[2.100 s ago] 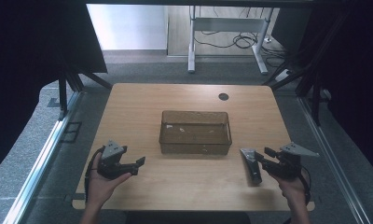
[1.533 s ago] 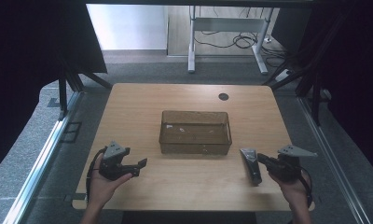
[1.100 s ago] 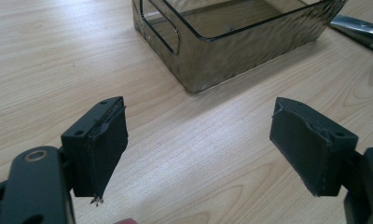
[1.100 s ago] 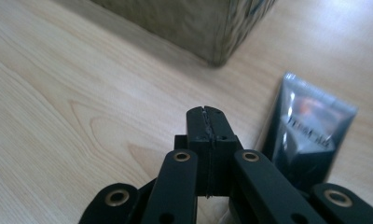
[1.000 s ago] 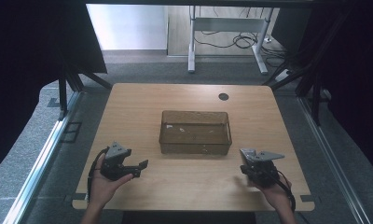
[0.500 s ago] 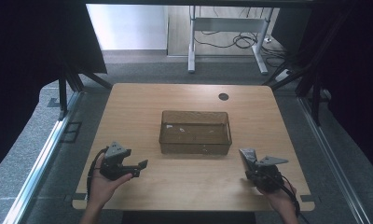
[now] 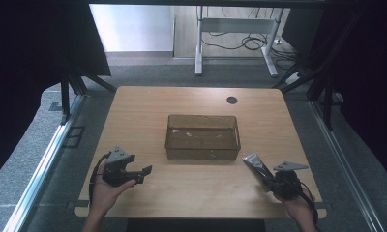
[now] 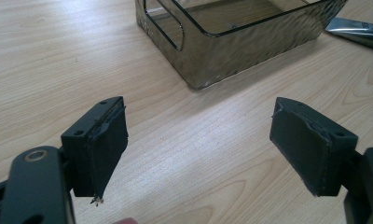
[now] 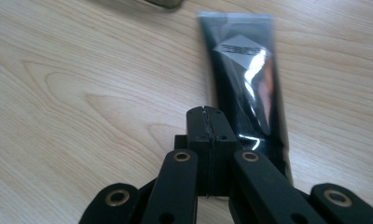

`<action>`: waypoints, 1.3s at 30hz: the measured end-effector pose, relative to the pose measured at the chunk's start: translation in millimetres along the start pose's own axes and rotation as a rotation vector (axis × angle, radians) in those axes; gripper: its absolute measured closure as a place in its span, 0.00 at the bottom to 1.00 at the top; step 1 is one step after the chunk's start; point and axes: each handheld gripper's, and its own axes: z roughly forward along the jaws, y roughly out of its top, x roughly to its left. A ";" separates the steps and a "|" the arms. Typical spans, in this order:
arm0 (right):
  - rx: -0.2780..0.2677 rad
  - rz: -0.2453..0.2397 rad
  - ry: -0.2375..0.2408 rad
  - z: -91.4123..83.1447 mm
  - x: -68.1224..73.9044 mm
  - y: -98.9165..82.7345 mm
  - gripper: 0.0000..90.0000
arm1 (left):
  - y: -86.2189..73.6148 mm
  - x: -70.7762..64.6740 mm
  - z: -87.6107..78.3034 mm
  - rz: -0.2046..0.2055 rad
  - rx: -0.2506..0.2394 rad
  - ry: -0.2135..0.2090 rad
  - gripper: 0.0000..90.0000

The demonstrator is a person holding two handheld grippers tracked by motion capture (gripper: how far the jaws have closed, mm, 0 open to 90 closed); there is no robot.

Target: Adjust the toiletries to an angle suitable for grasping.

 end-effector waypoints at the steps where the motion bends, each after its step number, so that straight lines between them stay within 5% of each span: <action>1: 0.001 0.004 -0.002 -0.7 -1.7 -0.5 1.00 | -0.1 0.2 0.3 -0.001 0.001 0.001 0.21; 19: -0.019 0.085 -0.061 -4.6 -40.4 -6.4 1.00 | -0.7 1.7 2.1 -0.005 0.012 -0.002 0.21; 33: -0.025 0.093 -0.093 12.0 -63.3 19.5 1.00 | -0.8 2.2 -0.6 -0.011 0.013 0.002 0.21; 39: -0.025 0.094 -0.104 19.0 -62.7 24.4 1.00 | -1.0 2.2 -1.7 -0.011 0.011 0.004 0.21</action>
